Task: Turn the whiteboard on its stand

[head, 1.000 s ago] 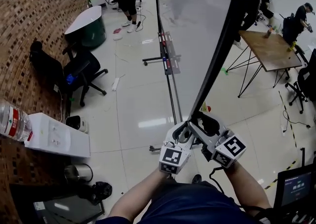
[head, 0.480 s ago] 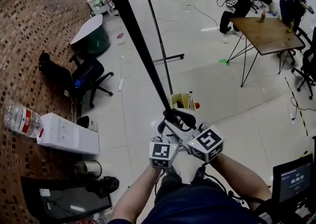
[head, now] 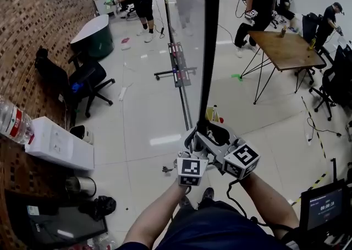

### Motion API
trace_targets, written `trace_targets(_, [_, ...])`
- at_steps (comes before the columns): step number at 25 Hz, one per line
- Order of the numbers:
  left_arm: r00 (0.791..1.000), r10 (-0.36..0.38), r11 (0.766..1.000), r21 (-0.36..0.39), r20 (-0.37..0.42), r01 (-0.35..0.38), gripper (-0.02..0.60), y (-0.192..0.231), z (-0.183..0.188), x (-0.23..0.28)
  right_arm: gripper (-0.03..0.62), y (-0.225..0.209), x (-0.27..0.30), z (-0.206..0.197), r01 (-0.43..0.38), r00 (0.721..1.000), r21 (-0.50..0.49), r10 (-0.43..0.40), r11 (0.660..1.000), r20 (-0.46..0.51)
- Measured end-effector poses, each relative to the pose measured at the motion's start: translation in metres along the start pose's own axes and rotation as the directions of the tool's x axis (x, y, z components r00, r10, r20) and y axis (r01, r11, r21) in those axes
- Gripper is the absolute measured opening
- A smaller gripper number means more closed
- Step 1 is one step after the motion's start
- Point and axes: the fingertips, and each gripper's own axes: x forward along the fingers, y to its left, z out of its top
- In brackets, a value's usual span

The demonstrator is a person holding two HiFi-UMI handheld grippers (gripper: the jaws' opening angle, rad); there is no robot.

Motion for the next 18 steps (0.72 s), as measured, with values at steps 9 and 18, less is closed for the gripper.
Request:
trace_targets(9, [0.996,-0.067,0.998,-0.003,0.056,0.068,0.201,-0.034,0.001,-0.014,0.164,0.007,-0.034,0.001,0.107,0.994,-0.056,-0.108,0.993,-0.031])
trace_targets(18, [0.996,-0.081,0.997,-0.016,0.030,0.082,0.198,-0.064,-0.006,-0.042,0.164,0.028,-0.070,-0.007,0.120,0.992,-0.055,-0.121,0.991,-0.017])
